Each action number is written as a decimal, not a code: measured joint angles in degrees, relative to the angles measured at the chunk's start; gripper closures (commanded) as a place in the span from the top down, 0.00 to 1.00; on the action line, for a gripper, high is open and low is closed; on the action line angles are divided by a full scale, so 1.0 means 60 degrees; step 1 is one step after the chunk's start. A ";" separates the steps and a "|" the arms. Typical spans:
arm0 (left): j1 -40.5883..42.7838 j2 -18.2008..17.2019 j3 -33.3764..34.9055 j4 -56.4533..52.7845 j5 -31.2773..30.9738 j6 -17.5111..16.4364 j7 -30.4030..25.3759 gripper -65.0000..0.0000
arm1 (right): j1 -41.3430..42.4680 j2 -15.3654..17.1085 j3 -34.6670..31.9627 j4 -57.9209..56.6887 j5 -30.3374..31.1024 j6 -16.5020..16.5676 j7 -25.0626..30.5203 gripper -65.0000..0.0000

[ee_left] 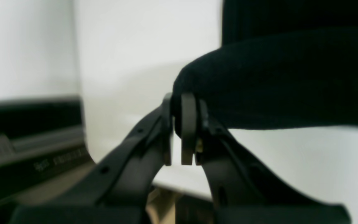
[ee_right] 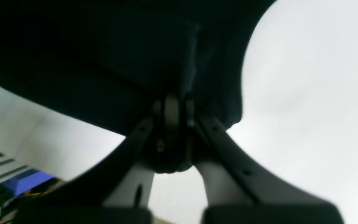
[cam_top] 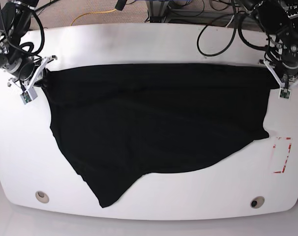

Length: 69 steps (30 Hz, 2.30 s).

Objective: Fold the T-shirt properly
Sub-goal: 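Lay the shirt flat and release it from both grippers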

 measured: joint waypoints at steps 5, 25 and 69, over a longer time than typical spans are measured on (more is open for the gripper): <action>0.0805 0.0029 -0.0277 -0.0007 -0.0055 -0.0022 -0.0142 0.02 | -0.0769 -0.0240 0.0135 -0.0004 0.0000 0.0015 -0.0029 0.00; -0.1821 -0.0885 0.0882 -0.1898 -0.0004 -0.0022 -0.0648 0.02 | 0.1075 -0.0357 0.0109 -0.2280 -0.0029 0.0004 0.0015 0.00; -0.0780 -0.1668 0.1563 -0.3308 -0.1220 0.0018 -0.1912 0.73 | 0.0175 -0.1759 0.1891 -0.0769 -0.1719 -0.0007 -0.0011 0.68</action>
